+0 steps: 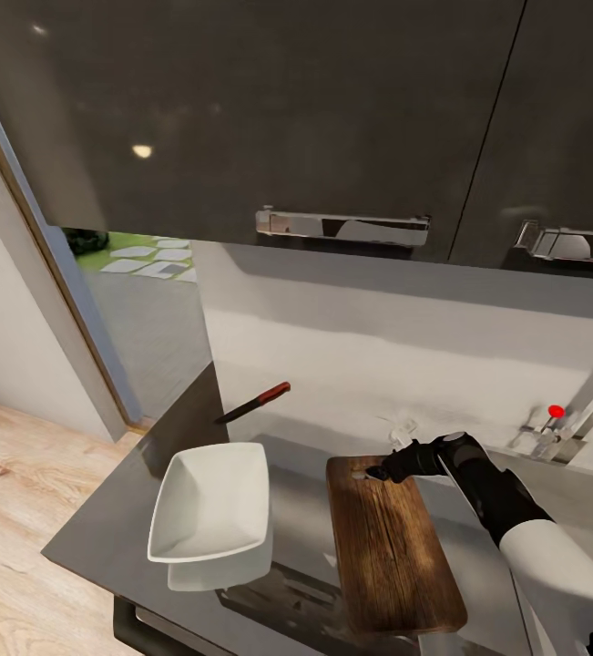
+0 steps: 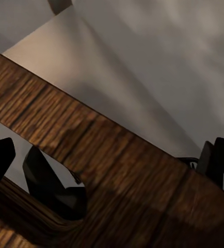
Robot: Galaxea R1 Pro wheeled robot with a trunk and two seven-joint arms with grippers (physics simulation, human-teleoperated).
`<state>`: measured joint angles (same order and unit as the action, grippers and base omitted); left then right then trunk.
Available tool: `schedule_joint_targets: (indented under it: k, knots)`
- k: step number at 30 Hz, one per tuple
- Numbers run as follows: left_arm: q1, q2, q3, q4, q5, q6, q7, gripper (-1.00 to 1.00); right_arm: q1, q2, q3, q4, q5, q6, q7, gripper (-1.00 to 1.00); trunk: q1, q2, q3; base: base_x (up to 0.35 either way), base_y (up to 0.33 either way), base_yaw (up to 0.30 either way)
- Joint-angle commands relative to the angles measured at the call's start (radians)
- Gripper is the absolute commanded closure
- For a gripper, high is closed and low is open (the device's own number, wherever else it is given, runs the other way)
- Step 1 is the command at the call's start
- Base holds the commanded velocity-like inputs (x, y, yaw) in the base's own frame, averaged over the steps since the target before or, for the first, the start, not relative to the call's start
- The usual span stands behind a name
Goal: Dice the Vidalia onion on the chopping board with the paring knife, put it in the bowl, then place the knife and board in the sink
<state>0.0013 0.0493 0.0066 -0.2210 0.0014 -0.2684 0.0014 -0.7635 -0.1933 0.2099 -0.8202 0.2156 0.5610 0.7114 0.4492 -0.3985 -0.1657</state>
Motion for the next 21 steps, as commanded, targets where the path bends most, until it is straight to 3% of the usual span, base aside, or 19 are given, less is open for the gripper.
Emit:
schedule_joint_targets:
  k: [1, 18, 19, 21]
  knots:
    - [0.0, 0.0, 0.001, -0.001, 0.0, -0.002, 0.0, -1.0, 0.0, -0.001, 0.002, 0.028, 0.026, 0.005, 0.003, -1.0, 0.001, -0.002, -0.002, 0.0, 0.0, 0.0]
    - [0.0, -0.001, 0.0, 0.0, 0.0, -0.002, 0.0, -1.0, 0.0, -0.002, 0.002, 0.028, 0.028, 0.005, 0.003, -1.0, 0.001, -0.002, -0.002, 0.0, 0.0, 0.0]
    - [0.0, -0.001, 0.0, -0.001, 0.0, -0.002, 0.0, -1.0, 0.0, -0.002, 0.002, 0.028, 0.028, 0.006, 0.003, 1.0, 0.001, -0.002, -0.002, 0.0, 0.0, 0.0]
    - [0.0, 0.0, 0.0, 0.0, 0.0, -0.002, 0.0, -1.0, 0.0, -0.002, 0.002, 0.028, 0.028, 0.006, 0.002, 1.0, 0.001, -0.002, -0.002, 0.0, 0.0, 0.0]
